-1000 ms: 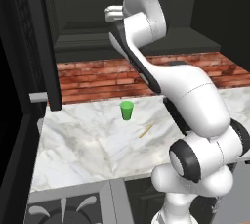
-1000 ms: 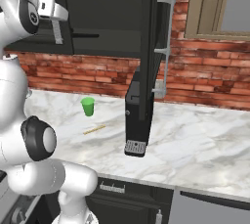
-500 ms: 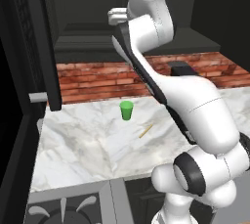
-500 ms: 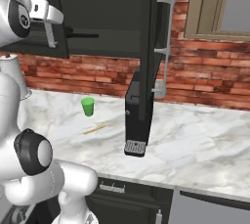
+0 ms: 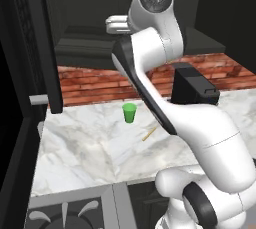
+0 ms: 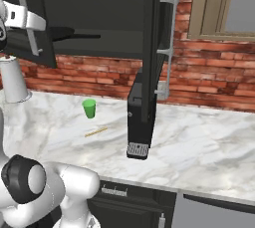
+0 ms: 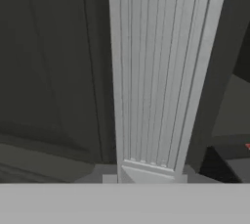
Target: Pick the pan from the cabinet and place it on the stove. Then turn on the stove burner for the pan.
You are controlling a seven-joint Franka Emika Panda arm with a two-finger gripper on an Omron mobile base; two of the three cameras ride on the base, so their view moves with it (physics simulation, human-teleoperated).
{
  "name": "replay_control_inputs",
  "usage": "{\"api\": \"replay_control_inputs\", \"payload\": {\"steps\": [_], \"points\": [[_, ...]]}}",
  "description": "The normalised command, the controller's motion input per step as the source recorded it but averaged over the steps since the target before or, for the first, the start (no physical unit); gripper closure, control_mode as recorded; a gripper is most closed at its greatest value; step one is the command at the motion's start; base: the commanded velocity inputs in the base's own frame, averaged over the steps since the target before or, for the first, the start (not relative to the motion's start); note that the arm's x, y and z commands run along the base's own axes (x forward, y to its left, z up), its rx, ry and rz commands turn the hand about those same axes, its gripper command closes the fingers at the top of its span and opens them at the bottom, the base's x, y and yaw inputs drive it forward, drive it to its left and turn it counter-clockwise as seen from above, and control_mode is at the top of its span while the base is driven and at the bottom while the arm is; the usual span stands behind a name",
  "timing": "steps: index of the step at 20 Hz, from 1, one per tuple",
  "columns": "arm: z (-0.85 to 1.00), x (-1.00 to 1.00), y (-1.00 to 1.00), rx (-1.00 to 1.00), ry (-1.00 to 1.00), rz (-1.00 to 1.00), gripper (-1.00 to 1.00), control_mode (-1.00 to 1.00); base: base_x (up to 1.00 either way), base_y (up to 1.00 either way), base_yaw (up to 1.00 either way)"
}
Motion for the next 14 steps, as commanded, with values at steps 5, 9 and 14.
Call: {"api": "replay_control_inputs", "payload": {"steps": [5,9,14], "points": [[-0.03,-0.73,0.5,-0.01,0.0,0.0,1.0,-1.0,0.0,0.0,0.0],[-0.14,-0.72,0.39,-0.06,0.0,0.05,1.0,-1.0,0.0,0.0,0.0],[-0.02,-0.45,0.25,-0.04,0.01,0.02,-1.0,-1.0,0.0,0.0,0.0]]}}
